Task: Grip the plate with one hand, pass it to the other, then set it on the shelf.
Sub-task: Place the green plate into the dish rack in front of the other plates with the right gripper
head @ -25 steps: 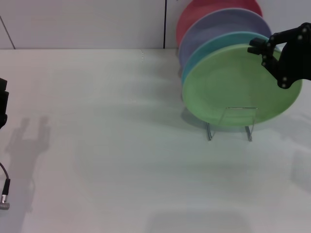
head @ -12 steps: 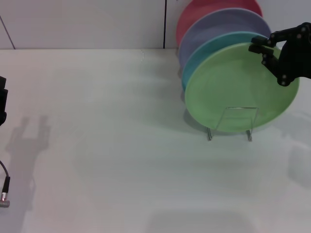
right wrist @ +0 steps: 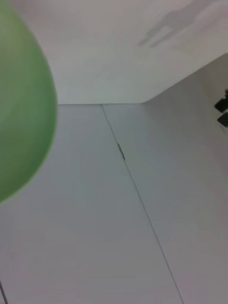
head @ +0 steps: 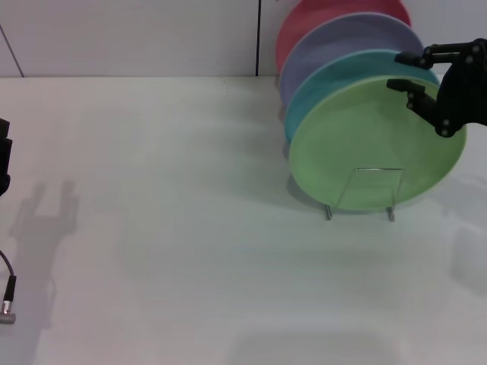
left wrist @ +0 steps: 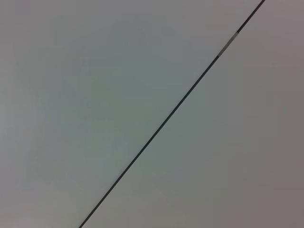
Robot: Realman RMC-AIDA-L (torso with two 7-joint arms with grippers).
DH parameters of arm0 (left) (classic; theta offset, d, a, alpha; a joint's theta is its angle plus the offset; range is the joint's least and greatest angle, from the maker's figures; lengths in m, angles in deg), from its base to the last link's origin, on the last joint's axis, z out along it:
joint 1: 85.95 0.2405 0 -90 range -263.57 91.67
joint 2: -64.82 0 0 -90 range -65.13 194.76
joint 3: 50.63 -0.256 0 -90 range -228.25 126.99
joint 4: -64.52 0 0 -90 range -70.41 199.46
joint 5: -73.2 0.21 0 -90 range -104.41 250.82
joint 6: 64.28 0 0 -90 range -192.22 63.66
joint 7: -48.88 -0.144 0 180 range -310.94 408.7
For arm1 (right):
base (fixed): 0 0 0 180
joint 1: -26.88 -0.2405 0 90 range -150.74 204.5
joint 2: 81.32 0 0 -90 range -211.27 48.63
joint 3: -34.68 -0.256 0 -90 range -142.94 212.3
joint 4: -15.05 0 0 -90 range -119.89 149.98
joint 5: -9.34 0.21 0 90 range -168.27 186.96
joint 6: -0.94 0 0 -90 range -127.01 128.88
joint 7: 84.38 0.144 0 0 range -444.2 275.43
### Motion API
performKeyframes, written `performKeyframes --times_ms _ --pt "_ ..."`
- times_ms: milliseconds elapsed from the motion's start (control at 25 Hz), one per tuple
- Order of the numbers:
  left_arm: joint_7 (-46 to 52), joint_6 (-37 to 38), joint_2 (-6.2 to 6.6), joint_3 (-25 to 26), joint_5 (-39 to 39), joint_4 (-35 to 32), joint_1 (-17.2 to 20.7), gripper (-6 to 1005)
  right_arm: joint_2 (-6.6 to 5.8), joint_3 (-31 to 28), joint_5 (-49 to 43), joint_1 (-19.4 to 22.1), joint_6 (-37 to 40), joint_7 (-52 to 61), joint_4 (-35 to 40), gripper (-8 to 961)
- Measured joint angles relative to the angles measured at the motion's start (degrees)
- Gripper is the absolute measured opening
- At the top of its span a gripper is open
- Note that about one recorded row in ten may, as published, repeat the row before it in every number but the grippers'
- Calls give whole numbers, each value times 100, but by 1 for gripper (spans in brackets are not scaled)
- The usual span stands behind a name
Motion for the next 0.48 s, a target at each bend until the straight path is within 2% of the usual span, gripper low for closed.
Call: performKeyframes --times_ms 40,480 --pt "1 0 0 1 0 0 -1 556 2 0 14 5 -16 73 -3 237" --pt "2 0 9 2 0 -38 -1 556 -26 -5 28 -131 -149 1490 -4 247"
